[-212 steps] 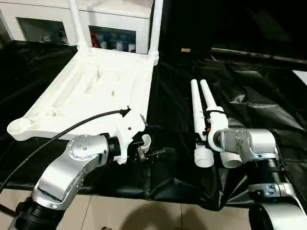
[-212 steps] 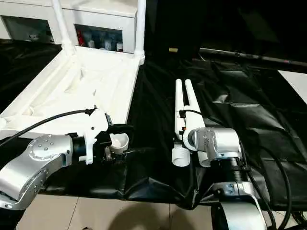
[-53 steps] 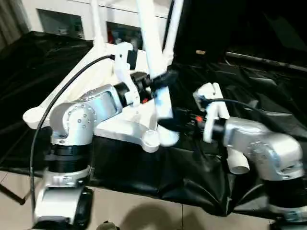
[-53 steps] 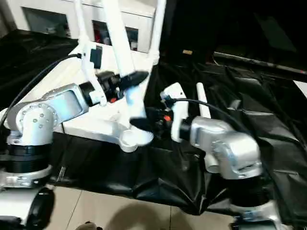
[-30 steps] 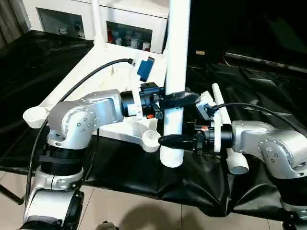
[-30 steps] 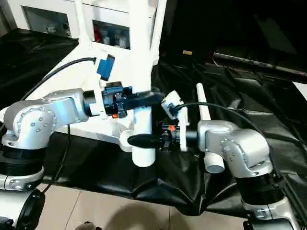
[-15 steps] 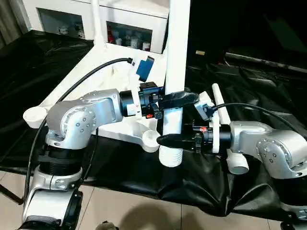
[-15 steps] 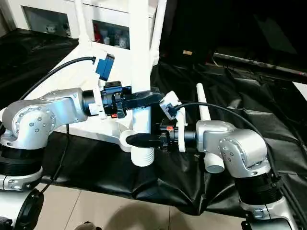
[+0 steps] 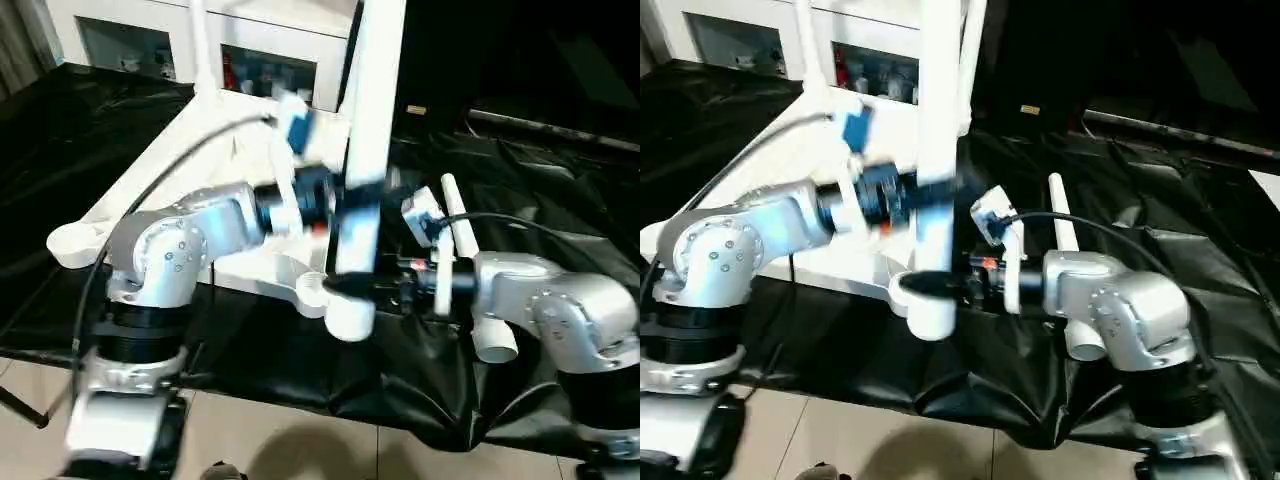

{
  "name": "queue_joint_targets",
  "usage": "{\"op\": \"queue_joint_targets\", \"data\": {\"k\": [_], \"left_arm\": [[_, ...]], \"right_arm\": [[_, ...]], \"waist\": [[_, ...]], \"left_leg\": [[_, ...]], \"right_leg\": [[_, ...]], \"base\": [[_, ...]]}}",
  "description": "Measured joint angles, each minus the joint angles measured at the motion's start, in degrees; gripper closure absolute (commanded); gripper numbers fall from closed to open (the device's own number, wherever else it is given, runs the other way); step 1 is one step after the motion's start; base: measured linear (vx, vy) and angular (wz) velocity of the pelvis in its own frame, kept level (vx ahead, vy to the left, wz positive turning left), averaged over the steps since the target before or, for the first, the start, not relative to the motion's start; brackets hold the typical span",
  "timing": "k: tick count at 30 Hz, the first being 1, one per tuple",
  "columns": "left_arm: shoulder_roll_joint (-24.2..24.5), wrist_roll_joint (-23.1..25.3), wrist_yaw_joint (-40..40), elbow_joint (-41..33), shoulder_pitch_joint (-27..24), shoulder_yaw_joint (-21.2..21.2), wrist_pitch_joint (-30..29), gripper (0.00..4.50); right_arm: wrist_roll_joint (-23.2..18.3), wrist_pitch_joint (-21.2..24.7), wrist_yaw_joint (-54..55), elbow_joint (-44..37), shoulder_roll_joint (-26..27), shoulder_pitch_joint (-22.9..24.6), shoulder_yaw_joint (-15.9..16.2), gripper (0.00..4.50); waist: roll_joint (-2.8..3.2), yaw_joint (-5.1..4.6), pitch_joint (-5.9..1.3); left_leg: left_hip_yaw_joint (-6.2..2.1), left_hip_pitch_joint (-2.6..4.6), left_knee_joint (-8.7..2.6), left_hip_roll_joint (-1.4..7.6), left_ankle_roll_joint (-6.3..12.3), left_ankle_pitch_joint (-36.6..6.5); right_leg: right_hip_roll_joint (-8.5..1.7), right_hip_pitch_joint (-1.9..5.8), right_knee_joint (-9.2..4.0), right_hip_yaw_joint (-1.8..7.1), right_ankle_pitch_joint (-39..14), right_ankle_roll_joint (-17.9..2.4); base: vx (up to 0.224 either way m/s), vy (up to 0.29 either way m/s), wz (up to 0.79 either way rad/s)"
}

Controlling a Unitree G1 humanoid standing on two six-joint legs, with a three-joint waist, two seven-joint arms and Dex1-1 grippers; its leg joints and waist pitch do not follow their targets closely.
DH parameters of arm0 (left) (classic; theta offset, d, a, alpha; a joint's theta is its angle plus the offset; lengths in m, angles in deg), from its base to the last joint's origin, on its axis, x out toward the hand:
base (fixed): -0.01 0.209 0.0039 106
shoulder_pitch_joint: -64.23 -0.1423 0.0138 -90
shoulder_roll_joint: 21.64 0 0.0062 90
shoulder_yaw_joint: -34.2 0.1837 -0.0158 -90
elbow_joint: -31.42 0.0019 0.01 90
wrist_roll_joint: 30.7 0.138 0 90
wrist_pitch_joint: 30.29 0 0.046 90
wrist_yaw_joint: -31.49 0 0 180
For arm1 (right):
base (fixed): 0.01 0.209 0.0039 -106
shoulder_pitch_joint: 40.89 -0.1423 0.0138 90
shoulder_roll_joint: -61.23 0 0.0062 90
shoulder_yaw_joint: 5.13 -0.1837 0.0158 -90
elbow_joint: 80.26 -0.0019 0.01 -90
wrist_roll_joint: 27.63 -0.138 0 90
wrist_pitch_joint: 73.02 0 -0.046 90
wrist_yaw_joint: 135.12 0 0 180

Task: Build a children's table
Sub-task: Pick table leg, then insert table leg to table base

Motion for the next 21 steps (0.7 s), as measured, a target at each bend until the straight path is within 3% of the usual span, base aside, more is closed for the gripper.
{"op": "queue_joint_targets", "data": {"k": [3,6,8,11,12,13,15,17,21], "left_arm": [[-2.2,-2.7,-3.1,0.0,0.0,-6.1,3.9,1.45],[1.6,-1.6,-2.0,-0.7,-1.9,-7.2,5.4,1.45],[8.5,4.6,1.9,-0.6,-4.4,-2.6,7.0,1.45],[14.4,12.3,6.9,-0.2,-6.3,4.8,9.7,1.45],[17.6,16.1,9.1,0.2,-6.6,8.8,11.8,1.45],[23.6,22.0,13.2,1.1,-6.9,15.8,15.3,1.45],[28.5,28.6,17.9,3.3,-8.6,22.0,19.0,1.45],[30.2,31.8,21.4,6.0,-10.7,25.3,20.6,1.45],[33.0,34.1,26.9,8.4,-10.6,27.6,22.4,1.62]], "right_arm": [[1.3,-7.5,5.6,1.4,4.6,0.0,-4.0,2.59],[4.8,-13.7,9.6,3.7,4.8,-0.2,-5.2,2.59],[7.3,-16.6,11.0,5.6,4.5,-0.2,-5.5,2.59],[9.3,-17.9,12.4,7.2,4.5,-0.2,-6.2,2.59],[9.7,-18.5,12.7,7.5,4.9,-0.3,-6.0,2.59],[10.6,-19.8,13.3,8.1,5.3,-0.3,-5.7,2.59],[11.8,-21.4,14.2,8.9,5.2,-0.1,-5.6,2.59],[13.0,-22.8,14.6,9.9,5.1,0.1,-5.2,2.59],[13.8,-23.3,14.6,10.5,5.6,0.5,-4.2,2.59]], "waist": [[0.01,-0.16,0.00],[-0.02,-0.10,-0.01],[-0.02,-0.16,-0.01],[-0.02,0.14,-0.01],[-0.05,0.10,-0.03],[-0.07,-0.03,-0.05],[0.02,-0.25,-0.03],[0.02,-0.61,-0.02],[0.10,-1.09,0.02]], "left_leg": [[0.00,0.01,-0.02,0.01,-0.02,0.0],[0.01,0.04,-0.03,0.01,-0.03,0.0],[0.00,0.03,-0.05,0.01,-0.03,0.0],[0.01,-0.01,-0.05,0.00,-0.03,0.0],[0.03,0.00,-0.06,0.00,-0.03,0.0],[0.03,0.05,-0.10,0.00,-0.03,0.0],[0.07,0.07,-0.16,-0.02,-0.04,0.0],[0.07,0.04,-0.18,0.00,-0.23,0.1],[0.07,0.09,-0.39,-0.01,-0.47,0.3]], "right_leg": [[0.00,-0.04,0.02,-0.02,0.0,0.0],[0.01,-0.02,0.01,-0.01,0.0,0.0],[0.01,-0.03,0.00,-0.01,0.0,0.1],[-0.01,-0.02,-0.04,0.00,0.0,0.2],[-0.01,-0.02,-0.03,0.01,-0.1,0.2],[-0.01,-0.01,-0.04,0.02,-0.1,0.2],[-0.01,-0.06,-0.04,0.08,-0.1,0.2],[0.00,-0.11,-0.01,0.06,-0.1,0.2],[0.01,-0.15,0.01,0.04,0.0,0.1]], "base": [[0.000,0.000,0.00],[0.000,0.000,0.00],[0.000,0.000,0.00],[0.000,0.000,0.00],[0.000,0.000,0.00],[0.000,0.000,0.00],[0.000,0.000,0.00],[0.000,0.000,0.00],[0.000,0.000,0.00]]}}
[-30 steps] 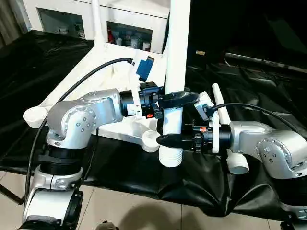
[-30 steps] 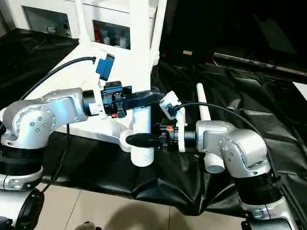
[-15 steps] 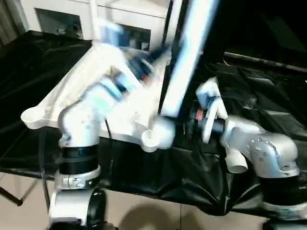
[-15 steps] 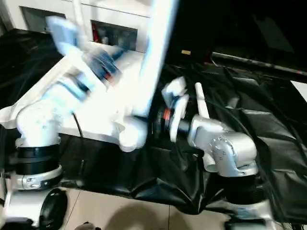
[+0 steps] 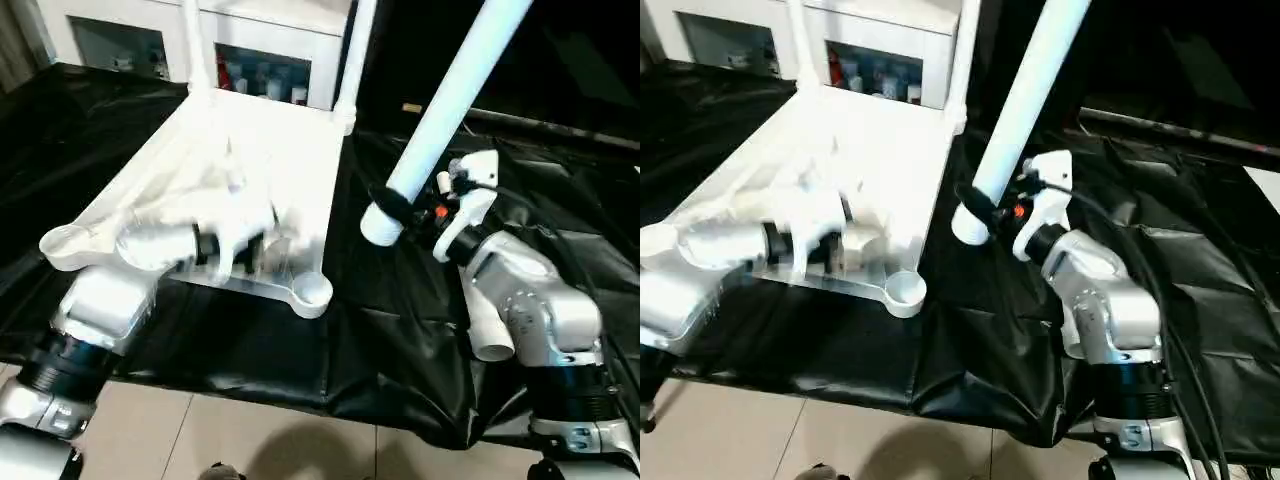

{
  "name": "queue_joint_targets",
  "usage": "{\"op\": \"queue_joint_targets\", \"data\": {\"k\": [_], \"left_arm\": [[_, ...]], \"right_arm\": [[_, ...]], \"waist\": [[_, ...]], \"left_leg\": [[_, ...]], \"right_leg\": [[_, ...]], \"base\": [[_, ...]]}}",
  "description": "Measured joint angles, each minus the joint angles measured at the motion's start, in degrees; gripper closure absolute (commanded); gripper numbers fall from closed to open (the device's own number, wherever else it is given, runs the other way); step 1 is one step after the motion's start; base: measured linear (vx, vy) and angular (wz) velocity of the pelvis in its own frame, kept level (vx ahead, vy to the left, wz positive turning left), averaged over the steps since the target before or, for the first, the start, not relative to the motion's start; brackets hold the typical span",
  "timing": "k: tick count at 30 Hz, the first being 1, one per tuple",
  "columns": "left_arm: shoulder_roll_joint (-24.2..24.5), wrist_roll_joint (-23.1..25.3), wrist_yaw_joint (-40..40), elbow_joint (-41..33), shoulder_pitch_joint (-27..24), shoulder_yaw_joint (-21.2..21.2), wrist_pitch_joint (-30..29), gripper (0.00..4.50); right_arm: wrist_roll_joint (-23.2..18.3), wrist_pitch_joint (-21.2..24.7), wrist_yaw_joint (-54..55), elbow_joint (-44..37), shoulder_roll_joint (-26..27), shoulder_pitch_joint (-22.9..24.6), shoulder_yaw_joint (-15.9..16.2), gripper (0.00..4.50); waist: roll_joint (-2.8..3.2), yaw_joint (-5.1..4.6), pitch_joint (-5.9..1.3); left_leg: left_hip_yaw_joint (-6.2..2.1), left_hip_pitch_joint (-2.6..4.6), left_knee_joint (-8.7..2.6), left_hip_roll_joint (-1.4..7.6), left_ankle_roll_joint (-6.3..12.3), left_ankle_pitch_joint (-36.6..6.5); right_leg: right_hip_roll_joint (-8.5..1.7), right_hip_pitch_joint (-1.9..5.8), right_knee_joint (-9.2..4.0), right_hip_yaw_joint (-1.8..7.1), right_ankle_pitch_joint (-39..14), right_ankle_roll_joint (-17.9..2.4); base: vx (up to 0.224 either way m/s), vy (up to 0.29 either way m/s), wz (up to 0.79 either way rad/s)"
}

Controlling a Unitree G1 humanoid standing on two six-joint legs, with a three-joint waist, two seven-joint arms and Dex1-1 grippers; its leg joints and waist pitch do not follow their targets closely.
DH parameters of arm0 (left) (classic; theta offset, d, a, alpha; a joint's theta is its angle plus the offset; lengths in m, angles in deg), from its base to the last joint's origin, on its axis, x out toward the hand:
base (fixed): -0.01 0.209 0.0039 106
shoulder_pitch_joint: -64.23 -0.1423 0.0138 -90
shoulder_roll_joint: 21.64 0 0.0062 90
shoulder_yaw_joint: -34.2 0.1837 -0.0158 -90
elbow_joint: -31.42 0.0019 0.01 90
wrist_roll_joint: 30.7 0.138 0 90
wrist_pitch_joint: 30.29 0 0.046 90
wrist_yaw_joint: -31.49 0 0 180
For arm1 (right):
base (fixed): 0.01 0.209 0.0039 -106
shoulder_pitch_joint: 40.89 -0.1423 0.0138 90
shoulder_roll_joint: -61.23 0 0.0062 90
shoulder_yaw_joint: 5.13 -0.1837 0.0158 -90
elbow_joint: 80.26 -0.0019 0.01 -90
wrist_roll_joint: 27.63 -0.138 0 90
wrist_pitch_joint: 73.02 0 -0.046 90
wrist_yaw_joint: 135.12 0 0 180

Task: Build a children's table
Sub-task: Insert table leg to table base

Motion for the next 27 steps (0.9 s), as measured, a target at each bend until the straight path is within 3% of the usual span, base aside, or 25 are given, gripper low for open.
{"op": "queue_joint_targets", "data": {"k": [6,10,18,26,27], "left_arm": [[1.1,4.5,0.9,7.3,1.4,2.5,5.2,2.11],[0.6,8.5,0.9,15.7,4.0,4.2,10.2,2.40],[-2.3,13.3,0.6,24.9,8.1,6.3,18.4,2.98],[-3.3,13.2,2.5,27.7,8.9,5.8,19.4,3.61],[-3.6,12.4,3.2,27.7,8.7,5.0,18.8,3.87]], "right_arm": [[0.2,0.0,-0.7,-0.4,-0.2,0.7,0.3,2.59],[0.2,-0.2,-1.3,-0.6,-0.4,2.5,0.8,2.59],[0.4,-0.4,-2.3,-1.5,-1.2,2.8,1.6,2.59],[0.4,-0.4,-2.5,-2.3,-1.9,2.9,1.9,2.59],[0.3,-0.4,-2.5,-2.3,-2.0,2.9,1.9,2.59]], "waist": [[0.05,-0.36,0.03],[0.07,-0.43,0.03],[0.44,-0.32,0.03],[0.54,-0.42,0.02],[0.55,-0.41,0.03]], "left_leg": [[-0.01,0.05,-0.06,0.00,0.07,0.0],[-0.01,0.09,-0.06,0.00,0.09,-0.1],[-0.01,0.16,-0.08,0.00,0.10,-0.1],[-0.01,0.28,-0.08,0.01,0.10,-0.1],[-0.01,0.27,-0.08,0.01,0.10,-0.1]], "right_leg": [[0.00,0.02,0.01,-0.01,0.1,-0.1],[0.00,0.03,0.02,-0.01,0.1,-0.2],[0.00,0.09,0.04,-0.01,0.2,-0.3],[0.00,0.12,0.13,-0.02,0.2,-0.4],[0.00,0.10,0.14,-0.02,0.2,-0.4]], "base": [[0.000,0.000,0.00],[0.000,0.000,0.00],[0.000,0.000,0.00],[0.000,0.000,0.00],[0.000,0.000,0.00]]}}
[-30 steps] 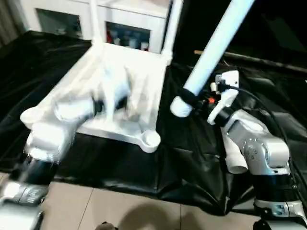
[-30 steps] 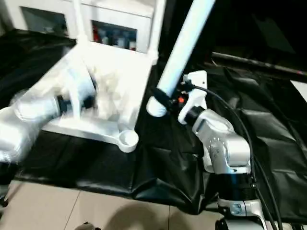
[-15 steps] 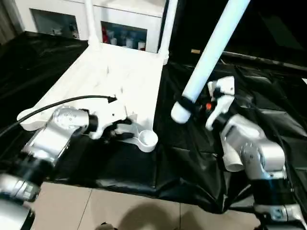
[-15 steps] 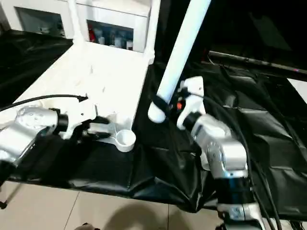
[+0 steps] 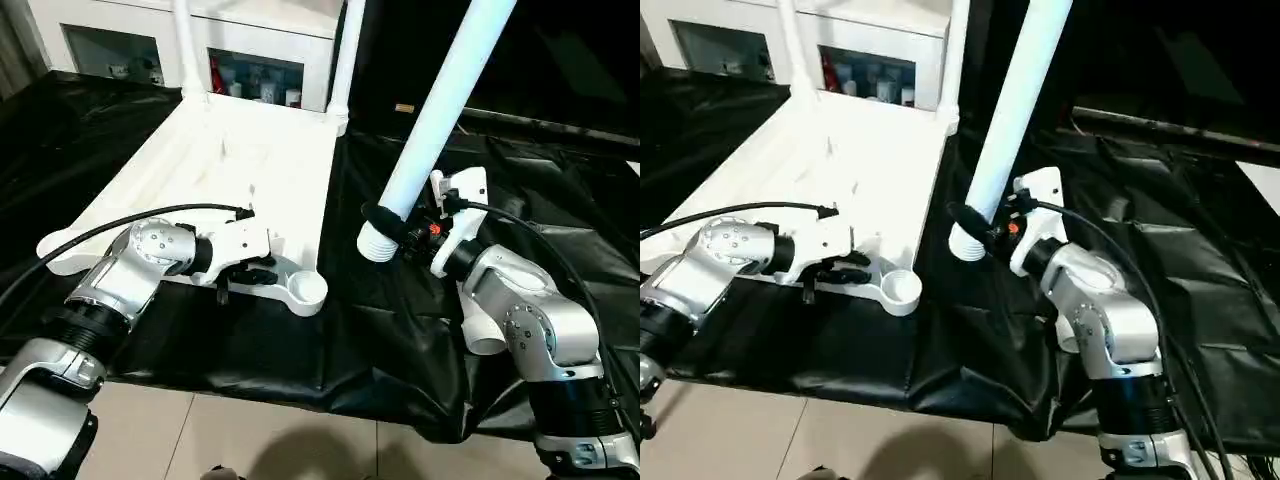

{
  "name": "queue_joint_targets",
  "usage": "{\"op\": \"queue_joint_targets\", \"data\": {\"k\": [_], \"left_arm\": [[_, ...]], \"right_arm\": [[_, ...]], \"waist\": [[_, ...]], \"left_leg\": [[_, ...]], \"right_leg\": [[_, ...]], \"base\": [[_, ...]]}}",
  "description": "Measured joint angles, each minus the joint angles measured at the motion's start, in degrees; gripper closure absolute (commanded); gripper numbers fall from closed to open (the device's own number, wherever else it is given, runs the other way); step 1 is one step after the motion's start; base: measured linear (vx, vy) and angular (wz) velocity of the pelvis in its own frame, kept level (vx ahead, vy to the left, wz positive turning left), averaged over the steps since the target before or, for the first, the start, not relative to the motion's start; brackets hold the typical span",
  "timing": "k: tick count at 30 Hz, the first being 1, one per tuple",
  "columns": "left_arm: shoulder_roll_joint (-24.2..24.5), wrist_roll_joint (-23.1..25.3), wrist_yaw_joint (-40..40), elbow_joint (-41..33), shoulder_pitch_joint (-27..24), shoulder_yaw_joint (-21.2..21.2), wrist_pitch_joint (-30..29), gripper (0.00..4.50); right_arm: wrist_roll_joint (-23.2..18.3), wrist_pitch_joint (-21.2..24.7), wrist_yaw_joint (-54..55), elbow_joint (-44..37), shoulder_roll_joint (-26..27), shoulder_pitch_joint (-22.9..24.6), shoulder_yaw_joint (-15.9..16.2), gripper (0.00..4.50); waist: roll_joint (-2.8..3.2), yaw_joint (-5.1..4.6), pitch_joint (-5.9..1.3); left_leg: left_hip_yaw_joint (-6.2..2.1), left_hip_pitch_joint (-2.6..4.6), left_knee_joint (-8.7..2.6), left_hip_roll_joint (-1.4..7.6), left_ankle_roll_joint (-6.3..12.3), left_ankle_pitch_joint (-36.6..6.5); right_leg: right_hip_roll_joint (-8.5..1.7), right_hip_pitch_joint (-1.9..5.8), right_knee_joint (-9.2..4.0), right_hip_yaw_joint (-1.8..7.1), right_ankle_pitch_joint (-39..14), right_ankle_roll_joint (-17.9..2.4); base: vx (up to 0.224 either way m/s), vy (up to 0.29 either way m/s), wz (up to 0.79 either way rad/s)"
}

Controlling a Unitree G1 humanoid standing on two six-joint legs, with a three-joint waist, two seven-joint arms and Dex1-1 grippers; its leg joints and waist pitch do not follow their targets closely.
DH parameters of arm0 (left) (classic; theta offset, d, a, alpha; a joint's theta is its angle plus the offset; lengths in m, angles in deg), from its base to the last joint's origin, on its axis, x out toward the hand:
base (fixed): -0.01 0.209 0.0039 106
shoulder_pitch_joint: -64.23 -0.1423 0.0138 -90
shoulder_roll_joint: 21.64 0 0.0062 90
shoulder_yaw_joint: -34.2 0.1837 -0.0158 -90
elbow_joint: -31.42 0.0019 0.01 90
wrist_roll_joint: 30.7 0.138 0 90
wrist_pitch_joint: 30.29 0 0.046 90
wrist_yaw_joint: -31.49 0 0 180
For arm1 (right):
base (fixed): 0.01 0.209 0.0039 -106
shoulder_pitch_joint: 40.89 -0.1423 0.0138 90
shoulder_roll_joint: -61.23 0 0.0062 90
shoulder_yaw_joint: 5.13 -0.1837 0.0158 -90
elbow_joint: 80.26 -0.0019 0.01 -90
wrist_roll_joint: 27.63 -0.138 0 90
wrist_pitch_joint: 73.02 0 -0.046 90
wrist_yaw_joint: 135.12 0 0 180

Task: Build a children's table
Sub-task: Insert table leg to table base

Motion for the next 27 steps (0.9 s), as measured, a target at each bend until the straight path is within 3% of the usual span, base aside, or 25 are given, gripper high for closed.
{"op": "queue_joint_targets", "data": {"k": [5,6,9,13,18,23,25,27], "left_arm": [[-0.8,-4.5,2.8,-0.2,-0.1,-3.5,-1.9,4.00],[-0.8,-4.7,3.0,-0.2,-0.1,-3.8,-2.0,3.75],[-0.4,-4.9,5.0,-0.2,-0.1,-4.0,-2.2,3.60],[0.2,-4.1,6.5,-0.2,-0.5,-3.5,-2.2,3.24],[0.2,-0.5,5.4,1.4,-1.3,-1.3,0.5,3.22],[0.1,1.8,3.8,3.3,-1.2,-0.8,2.3,3.22],[0.1,2.0,3.8,3.3,-1.2,-0.8,2.2,3.57],[0.0,2.0,4.1,3.3,-1.1,-0.8,2.3,3.57]], "right_arm": [[0.0,0.0,0.0,0.0,-0.2,0.0,0.0,2.59],[0.0,0.0,0.0,0.0,-0.2,0.0,0.0,2.59],[0.0,0.0,-0.2,0.0,-0.3,0.0,0.0,2.59],[0.0,0.0,-0.6,0.0,-0.3,0.0,0.2,2.59],[0.0,0.0,-0.7,0.0,-0.4,0.0,0.5,2.59],[0.0,0.0,-1.0,0.0,-0.5,0.0,0.6,2.59],[0.0,0.0,-1.0,0.0,-0.6,0.0,0.6,2.59],[0.0,0.0,-1.0,0.0,-0.7,0.0,0.6,2.59]], "waist": [[0.01,0.01,0.01],[0.01,0.01,0.01],[0.01,0.00,0.01],[0.01,0.00,0.01],[0.01,0.03,0.01],[0.01,-0.02,0.01],[0.01,-0.04,0.01],[0.01,-0.04,0.01]], "left_leg": [[0.00,-0.04,0.00,0.00,0.00,0.0],[0.00,-0.04,0.00,0.00,0.00,0.0],[0.01,-0.05,-0.01,0.00,0.00,0.0],[0.01,-0.05,-0.02,0.00,0.00,0.0],[0.01,-0.05,-0.03,0.01,0.01,0.0],[0.01,-0.04,-0.03,0.01,0.00,0.0],[0.01,-0.04,-0.04,0.00,0.01,0.0],[0.01,-0.04,-0.04,0.00,0.00,0.0]], "right_leg": [[0.00,-0.03,-0.02,-0.01,0.0,0.0],[0.00,-0.03,-0.03,-0.01,0.0,0.0],[0.00,-0.03,-0.07,-0.01,0.0,0.0],[0.00,-0.03,-0.09,0.00,0.0,0.0],[0.00,-0.03,-0.09,-0.01,0.0,0.0],[0.00,-0.02,-0.09,0.00,0.0,0.0],[0.00,-0.03,-0.09,0.00,0.0,0.0],[0.00,-0.03,-0.10,0.01,0.0,0.0]], "base": [[0.000,0.000,0.00],[0.000,0.000,0.00],[0.000,0.000,0.00],[0.000,0.000,0.00],[0.000,0.000,0.00],[0.000,0.000,0.00],[0.000,0.000,0.00],[0.000,0.000,0.00]]}}
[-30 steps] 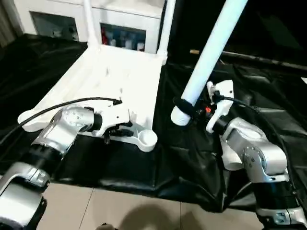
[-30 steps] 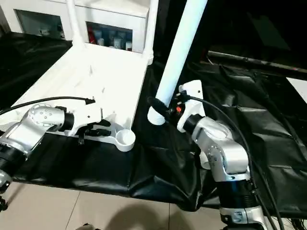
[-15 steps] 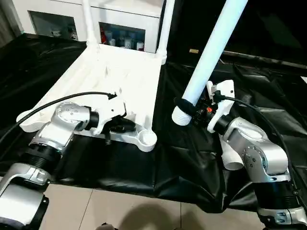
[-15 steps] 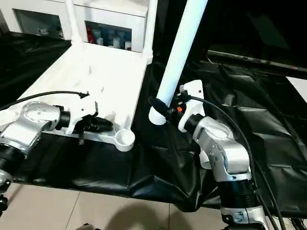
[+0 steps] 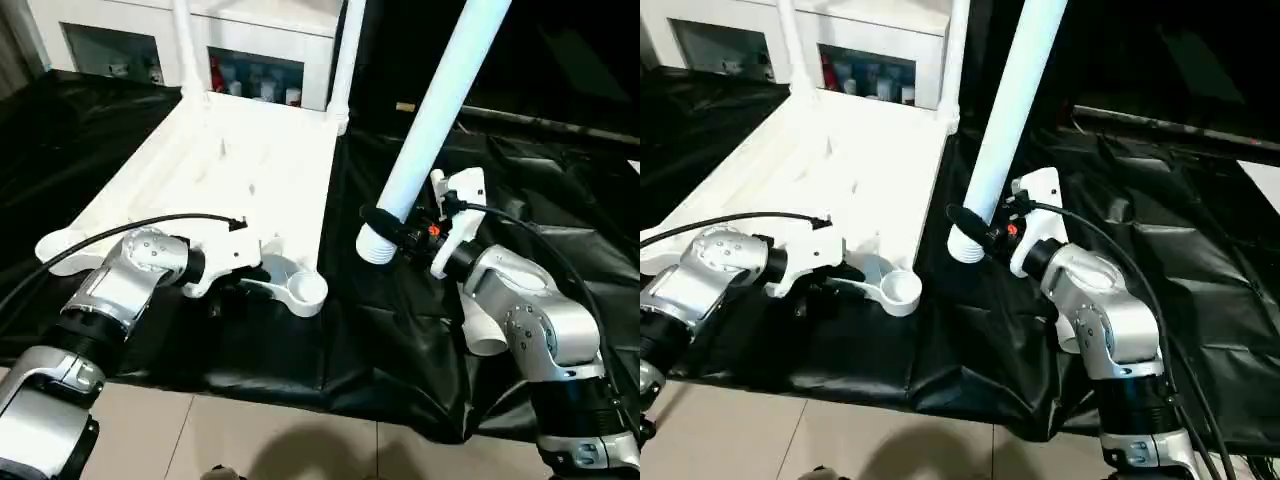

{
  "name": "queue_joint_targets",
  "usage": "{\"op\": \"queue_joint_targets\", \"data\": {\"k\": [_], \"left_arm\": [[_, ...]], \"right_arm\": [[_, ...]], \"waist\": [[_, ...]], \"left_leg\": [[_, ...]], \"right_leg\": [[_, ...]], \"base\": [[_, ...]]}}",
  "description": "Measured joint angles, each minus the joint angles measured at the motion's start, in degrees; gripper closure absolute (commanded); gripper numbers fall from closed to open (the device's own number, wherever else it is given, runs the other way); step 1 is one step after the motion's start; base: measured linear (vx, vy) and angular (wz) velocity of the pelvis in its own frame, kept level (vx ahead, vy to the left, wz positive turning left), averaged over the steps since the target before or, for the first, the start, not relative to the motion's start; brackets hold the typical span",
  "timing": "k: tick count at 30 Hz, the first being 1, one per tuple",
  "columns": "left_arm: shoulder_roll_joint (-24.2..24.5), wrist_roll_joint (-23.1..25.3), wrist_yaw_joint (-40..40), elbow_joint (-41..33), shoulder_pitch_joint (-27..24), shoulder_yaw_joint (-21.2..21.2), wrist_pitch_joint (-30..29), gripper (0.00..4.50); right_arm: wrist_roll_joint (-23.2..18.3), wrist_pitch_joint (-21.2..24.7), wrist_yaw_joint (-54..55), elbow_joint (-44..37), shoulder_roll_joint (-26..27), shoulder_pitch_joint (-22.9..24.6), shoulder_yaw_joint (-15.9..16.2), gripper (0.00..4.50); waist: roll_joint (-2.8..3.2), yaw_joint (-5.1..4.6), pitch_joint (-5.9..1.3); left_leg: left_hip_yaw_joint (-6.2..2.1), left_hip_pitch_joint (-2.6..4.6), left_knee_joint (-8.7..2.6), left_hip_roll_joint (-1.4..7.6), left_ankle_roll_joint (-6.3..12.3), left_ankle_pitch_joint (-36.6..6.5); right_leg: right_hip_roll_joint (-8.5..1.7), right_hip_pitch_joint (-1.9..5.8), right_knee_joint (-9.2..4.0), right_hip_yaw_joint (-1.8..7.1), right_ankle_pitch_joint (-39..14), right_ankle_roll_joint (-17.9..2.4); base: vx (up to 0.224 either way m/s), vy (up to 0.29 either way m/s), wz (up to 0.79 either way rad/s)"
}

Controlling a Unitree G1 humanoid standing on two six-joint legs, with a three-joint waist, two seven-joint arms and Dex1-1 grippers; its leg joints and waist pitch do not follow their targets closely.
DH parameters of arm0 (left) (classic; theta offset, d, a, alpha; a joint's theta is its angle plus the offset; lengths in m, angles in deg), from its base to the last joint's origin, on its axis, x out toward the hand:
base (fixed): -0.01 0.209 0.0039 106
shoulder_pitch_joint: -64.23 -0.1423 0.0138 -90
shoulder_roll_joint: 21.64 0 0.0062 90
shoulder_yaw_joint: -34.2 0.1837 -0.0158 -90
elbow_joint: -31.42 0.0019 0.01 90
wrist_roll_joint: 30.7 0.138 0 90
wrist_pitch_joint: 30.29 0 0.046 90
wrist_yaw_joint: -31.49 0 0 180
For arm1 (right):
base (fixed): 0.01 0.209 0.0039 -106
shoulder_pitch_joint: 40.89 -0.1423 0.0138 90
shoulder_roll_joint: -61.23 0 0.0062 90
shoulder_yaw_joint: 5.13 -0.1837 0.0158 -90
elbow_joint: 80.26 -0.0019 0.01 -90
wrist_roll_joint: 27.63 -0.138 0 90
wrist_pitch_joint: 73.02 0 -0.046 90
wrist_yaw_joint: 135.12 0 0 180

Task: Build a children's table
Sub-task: Insert table leg to table base

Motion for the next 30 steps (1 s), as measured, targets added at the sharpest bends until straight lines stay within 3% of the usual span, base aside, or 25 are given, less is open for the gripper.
{"op": "queue_joint_targets", "data": {"k": [5,10,16,22,29,30], "left_arm": [[-0.4,-1.1,2.9,-0.3,0.1,-0.4,-1.3,3.89],[0.7,-2.3,7.1,-5.9,-1.8,-0.3,-7.2,4.20],[-1.9,-2.7,5.1,-11.0,-3.4,-0.3,-15.9,4.49],[-6.5,-1.8,-3.3,-16.4,-5.4,-1.4,-25.0,4.50],[-6.9,-0.6,-6.6,-20.2,-7.9,-1.3,-23.9,4.50],[-6.9,-0.5,-6.9,-20.6,-8.0,-1.4,-24.0,4.21]], "right_arm": [[0.0,0.0,-0.2,-0.1,-0.3,0.0,0.1,2.59],[0.0,0.0,-0.7,-0.1,-0.4,0.9,0.1,2.59],[0.0,0.0,-0.6,-0.1,-0.4,1.3,0.1,2.59],[0.1,0.1,0.0,-0.1,-0.1,1.4,0.2,2.59],[0.1,0.8,0.4,-0.1,0.1,1.4,0.5,2.59],[0.1,0.9,0.4,-0.1,0.0,1.5,0.6,2.59]], "waist": [[0.00,-0.65,0.00],[0.00,-0.93,0.00],[0.00,-1.12,0.00],[0.03,-1.38,-0.02],[0.01,-1.36,-0.03],[0.01,-1.35,-0.03]], "left_leg": [[0.01,0.01,-0.03,0.00,0.00,0.0],[0.01,0.02,-0.09,0.01,0.02,0.0],[0.03,0.09,-0.08,0.00,0.03,0.0],[0.02,0.15,-0.08,0.01,0.03,0.0],[0.00,0.10,-0.08,0.01,0.03,0.0],[0.00,0.09,-0.08,0.01,0.04,0.0]], "right_leg": [[0.03,-0.05,-0.03,0.04,0.0,0.0],[0.05,-0.06,-0.03,0.04,-0.2,-0.1],[0.05,-0.01,-0.02,0.07,-0.2,-0.2],[0.05,0.02,0.04,0.04,-0.1,-0.2],[0.05,0.01,0.00,0.01,-0.1,-0.2],[0.05,0.00,-0.01,0.01,-0.1,-0.2]], "base": [[0.000,0.000,0.00],[0.000,0.000,0.00],[0.000,0.000,0.00],[0.000,0.000,0.00],[0.000,0.000,0.00],[0.000,0.000,0.00]]}}
